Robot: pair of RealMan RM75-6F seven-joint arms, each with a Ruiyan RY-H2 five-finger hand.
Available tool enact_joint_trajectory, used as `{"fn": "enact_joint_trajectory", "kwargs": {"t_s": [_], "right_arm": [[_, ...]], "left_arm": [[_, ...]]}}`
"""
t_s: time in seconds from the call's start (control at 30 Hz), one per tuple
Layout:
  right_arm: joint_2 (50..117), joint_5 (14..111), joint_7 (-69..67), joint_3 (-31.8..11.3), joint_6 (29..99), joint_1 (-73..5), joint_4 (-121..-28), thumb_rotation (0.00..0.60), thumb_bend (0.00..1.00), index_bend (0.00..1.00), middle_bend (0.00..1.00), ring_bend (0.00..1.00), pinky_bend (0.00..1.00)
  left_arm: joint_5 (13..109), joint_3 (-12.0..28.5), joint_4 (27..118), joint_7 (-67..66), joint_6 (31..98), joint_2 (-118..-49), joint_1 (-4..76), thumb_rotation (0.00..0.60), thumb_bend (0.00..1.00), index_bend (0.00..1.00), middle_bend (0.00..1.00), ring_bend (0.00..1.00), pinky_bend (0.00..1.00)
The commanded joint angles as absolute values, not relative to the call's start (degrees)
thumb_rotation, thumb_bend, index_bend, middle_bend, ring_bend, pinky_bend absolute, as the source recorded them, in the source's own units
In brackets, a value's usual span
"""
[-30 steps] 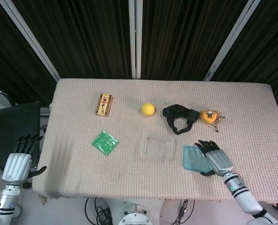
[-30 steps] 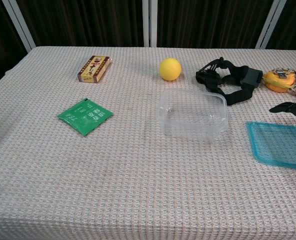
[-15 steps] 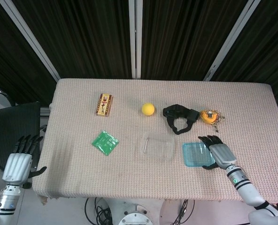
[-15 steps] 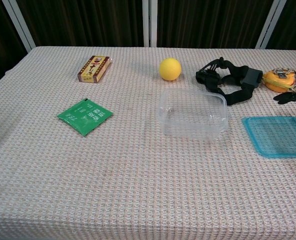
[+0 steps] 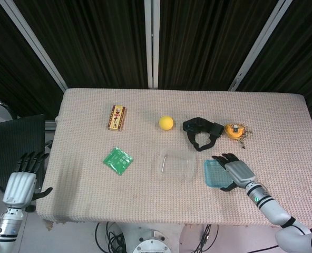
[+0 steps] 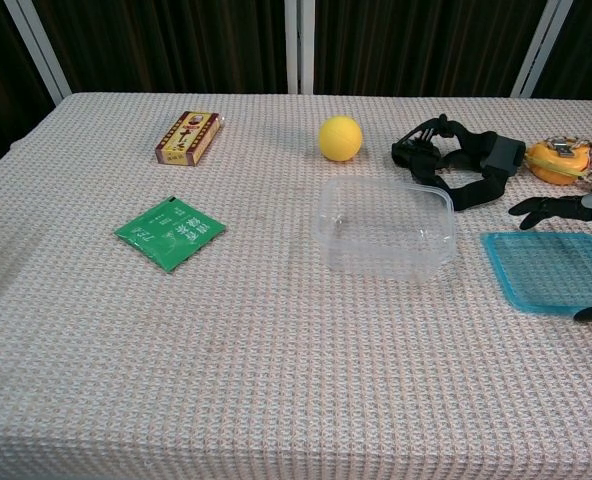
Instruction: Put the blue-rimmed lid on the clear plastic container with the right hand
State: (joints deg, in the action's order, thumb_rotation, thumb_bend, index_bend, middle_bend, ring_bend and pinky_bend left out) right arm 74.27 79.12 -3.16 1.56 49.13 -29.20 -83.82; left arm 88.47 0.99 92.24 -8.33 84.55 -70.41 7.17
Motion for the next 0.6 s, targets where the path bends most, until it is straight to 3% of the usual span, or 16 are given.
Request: {"fn": "enact_joint_trajectory", "kwargs": {"t_s": [0.03,0.43,0.6], "right_arm": [[74.27,79.15,-3.19,1.57,49.02,-29.23,-83.94,0.600,0.00,0.00,0.13,0.00,0.00],[75.19,78.36,-3.79,1.02,48.00,-29.60,-82.14,0.600,0.01,0.00,0.17,0.00,0.00],[75.87,79.08,-4.73,0.72,50.21,-28.70,-81.05,0.600,0.06,0.14,0.31,0.00,0.00]], "left_arm": [[88.43,1.02,92.15,-8.27,84.48,-70.43,7.20,0.600,0.00,0.08,0.06,0.00,0.00],[88.32,1.08,92.44,-8.50,84.24,-70.27,7.34,0.600,0.00,0.08,0.06,0.00,0.00],[88.30,1.10,92.75,-8.82,84.07,-70.16,7.44,0.600,0.00,0.08,0.06,0.00,0.00]]}}
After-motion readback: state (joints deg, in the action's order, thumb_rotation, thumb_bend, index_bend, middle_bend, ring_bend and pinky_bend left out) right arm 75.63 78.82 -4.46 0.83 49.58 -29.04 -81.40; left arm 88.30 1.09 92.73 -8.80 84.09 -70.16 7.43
